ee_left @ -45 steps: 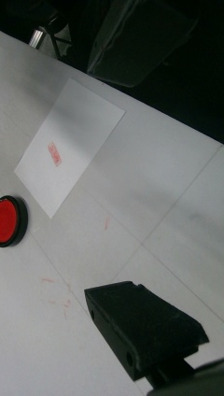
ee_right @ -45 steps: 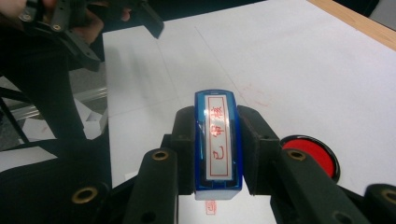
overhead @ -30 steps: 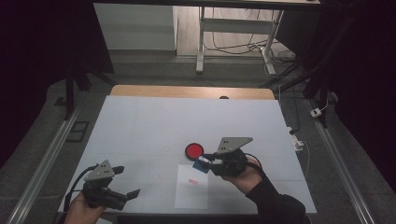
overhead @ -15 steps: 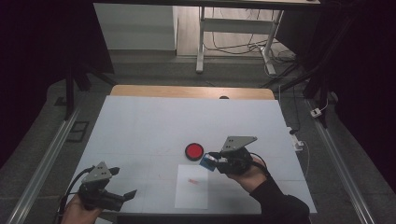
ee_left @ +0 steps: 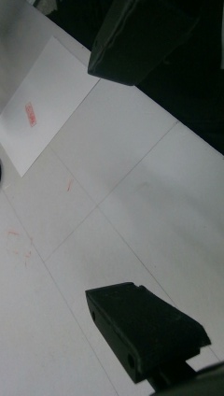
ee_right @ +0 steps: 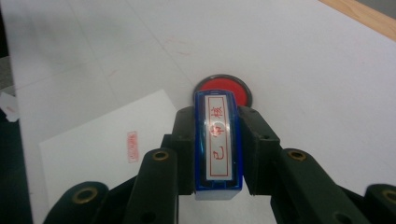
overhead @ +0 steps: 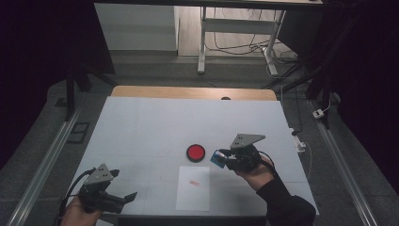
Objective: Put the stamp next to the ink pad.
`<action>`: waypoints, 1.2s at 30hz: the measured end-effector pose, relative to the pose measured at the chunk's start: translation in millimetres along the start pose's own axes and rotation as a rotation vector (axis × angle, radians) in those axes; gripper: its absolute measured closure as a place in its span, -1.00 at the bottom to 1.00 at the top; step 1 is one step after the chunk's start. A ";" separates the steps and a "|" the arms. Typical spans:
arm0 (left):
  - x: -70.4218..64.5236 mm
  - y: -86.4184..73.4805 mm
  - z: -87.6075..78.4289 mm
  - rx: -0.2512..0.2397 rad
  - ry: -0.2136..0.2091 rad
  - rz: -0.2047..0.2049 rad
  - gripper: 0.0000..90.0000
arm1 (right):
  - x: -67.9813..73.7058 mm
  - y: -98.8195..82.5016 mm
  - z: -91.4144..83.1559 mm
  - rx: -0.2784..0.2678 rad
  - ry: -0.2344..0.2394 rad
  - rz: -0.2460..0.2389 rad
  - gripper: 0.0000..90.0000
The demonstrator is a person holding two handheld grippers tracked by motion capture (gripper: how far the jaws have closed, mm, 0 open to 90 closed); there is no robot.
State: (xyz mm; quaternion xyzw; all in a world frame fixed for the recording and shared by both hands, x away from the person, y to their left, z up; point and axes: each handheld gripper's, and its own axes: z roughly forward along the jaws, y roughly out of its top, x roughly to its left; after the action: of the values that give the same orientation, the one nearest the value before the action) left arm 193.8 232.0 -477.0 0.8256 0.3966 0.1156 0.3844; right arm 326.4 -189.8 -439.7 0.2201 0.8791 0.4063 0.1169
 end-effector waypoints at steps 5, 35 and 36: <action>0.9 -0.1 -0.3 -0.002 -0.003 -0.005 -1.00 | -9.3 -4.8 0.6 0.011 -0.030 0.019 0.55; 4.5 -2.1 -2.5 0.014 0.019 -0.024 -0.99 | -48.2 -28.7 6.4 0.083 -0.153 0.060 0.55; 4.6 -2.0 -2.4 0.015 0.019 -0.024 -0.99 | -48.9 -29.5 7.1 0.086 -0.153 0.062 0.54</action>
State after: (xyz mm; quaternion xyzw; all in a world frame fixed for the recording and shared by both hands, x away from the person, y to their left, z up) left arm 194.4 237.5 -477.4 0.8224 0.4111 0.1159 0.3758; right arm 363.4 -225.6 -465.6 0.2826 0.8770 0.3536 0.1614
